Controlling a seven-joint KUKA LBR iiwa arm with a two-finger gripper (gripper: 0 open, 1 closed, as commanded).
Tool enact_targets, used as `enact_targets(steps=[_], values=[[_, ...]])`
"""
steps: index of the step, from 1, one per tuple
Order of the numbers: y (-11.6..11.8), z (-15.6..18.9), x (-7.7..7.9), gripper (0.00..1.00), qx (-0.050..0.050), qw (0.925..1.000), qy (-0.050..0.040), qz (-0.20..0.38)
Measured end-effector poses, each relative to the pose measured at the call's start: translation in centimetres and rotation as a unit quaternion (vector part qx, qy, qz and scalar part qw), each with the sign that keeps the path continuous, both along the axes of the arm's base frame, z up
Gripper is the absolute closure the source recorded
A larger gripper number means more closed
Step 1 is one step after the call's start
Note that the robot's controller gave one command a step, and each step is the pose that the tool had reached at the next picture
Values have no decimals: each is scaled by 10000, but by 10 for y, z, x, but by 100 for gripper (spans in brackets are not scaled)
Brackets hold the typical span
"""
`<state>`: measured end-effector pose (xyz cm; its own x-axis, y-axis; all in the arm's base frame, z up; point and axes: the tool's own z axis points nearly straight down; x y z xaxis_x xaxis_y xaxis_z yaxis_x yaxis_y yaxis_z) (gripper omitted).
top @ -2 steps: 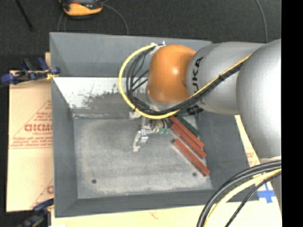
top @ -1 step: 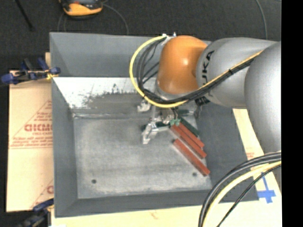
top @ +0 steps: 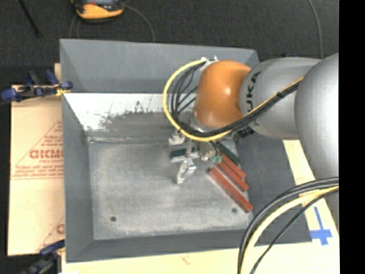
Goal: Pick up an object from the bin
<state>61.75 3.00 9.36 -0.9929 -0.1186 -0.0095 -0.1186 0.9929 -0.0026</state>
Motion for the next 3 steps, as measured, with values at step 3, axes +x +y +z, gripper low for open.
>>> enact_targets(steps=[3], values=[[-25, 155, 20, 100, 10, 9991, 23, -419]])
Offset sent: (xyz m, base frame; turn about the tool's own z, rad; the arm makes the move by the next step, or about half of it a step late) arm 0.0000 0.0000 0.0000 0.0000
